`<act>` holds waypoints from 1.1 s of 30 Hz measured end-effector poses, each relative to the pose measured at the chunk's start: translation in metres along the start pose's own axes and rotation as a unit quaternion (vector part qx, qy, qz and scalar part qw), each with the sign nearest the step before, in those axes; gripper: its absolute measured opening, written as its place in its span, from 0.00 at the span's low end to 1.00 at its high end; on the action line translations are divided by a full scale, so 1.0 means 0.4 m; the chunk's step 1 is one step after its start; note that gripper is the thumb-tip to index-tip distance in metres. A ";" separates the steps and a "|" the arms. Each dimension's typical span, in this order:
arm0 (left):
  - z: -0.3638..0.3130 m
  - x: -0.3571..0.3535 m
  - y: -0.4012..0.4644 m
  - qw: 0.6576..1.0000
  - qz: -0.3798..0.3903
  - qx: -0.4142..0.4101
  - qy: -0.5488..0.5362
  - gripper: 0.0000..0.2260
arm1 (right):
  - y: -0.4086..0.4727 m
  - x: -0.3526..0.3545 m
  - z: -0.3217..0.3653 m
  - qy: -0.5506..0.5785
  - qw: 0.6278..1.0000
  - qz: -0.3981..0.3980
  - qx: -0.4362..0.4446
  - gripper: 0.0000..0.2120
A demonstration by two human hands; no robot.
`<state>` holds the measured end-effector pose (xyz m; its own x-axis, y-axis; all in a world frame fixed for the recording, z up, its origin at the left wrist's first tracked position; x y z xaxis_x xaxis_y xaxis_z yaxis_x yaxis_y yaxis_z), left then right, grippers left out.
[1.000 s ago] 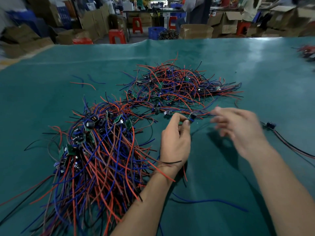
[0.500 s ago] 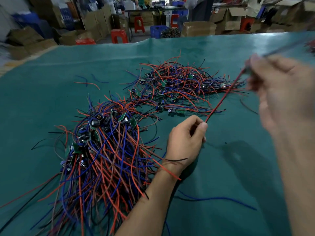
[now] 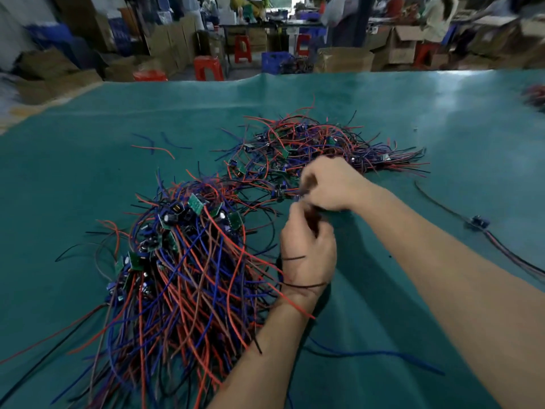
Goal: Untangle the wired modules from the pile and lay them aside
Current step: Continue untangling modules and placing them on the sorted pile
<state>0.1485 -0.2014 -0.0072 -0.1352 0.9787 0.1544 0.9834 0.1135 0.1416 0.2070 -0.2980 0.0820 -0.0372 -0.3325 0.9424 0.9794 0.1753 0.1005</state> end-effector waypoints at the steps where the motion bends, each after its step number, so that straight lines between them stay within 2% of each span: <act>1: 0.001 0.002 0.003 1.000 -0.014 -0.002 0.005 0.05 | -0.015 -0.031 -0.007 -0.039 0.999 0.009 -0.028 0.07; 3: -0.001 0.006 0.002 1.000 -0.031 -0.007 0.004 0.06 | -0.032 -0.074 -0.069 -0.015 0.998 0.043 -0.035 0.09; 5: 0.000 0.004 0.003 1.000 -0.031 -0.003 -0.005 0.07 | -0.009 -0.067 -0.072 0.016 0.999 -0.039 -0.008 0.10; 7: 0.003 0.004 0.004 1.000 -0.030 0.003 -0.009 0.06 | -0.050 -0.046 -0.102 0.062 0.993 -0.092 -0.044 0.10; 9: 0.008 -0.003 0.004 1.000 -0.008 0.011 -0.017 0.03 | -0.099 -0.025 -0.127 0.112 0.980 -0.152 -0.062 0.10; 11: 0.006 -0.009 0.000 0.999 0.026 0.020 -0.028 0.05 | -0.145 -0.022 -0.137 0.218 0.956 -0.187 -0.064 0.10; 13: 0.005 -0.015 -0.003 0.998 0.054 0.007 -0.025 0.12 | -0.177 -0.041 -0.141 0.338 0.922 -0.176 -0.072 0.08; 15: 0.001 -0.015 -0.006 0.998 0.065 -0.012 -0.017 0.15 | -0.201 -0.067 -0.128 0.390 0.908 -0.140 -0.065 0.06; 17: 0.001 -0.013 -0.006 0.998 0.059 -0.013 -0.017 0.16 | -0.216 -0.086 -0.118 0.447 0.885 -0.114 -0.064 0.05; 19: -0.002 -0.012 -0.007 0.998 0.059 -0.004 -0.028 0.15 | -0.225 -0.094 -0.121 0.497 0.860 -0.091 -0.065 0.08; 22: -0.004 -0.016 -0.011 0.997 0.074 -0.003 -0.036 0.12 | -0.232 -0.094 -0.129 0.517 0.850 -0.075 -0.064 0.14; 27: 0.000 -0.018 -0.013 0.995 0.091 -0.004 -0.037 0.11 | -0.234 -0.095 -0.131 0.482 0.872 -0.062 -0.068 0.18; 33: 0.005 -0.016 -0.011 0.997 0.073 -0.006 -0.033 0.04 | -0.233 -0.090 -0.144 0.417 0.897 -0.129 -0.068 0.21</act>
<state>0.1452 -0.2078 -0.0109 0.0188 0.9938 0.1093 0.9903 -0.0335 0.1348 0.1286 -0.3558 0.0205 -0.1605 -0.9334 0.3208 0.9766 -0.1031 0.1886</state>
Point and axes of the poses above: each hand's wrist, its own y-axis towards the middle knuckle, its own x-axis out of the back of the hand, z = x × y, the point moved 3 cm from there along y, towards the middle knuckle, and after that the axes turned 6 degrees about x, right-handed, at the moved point
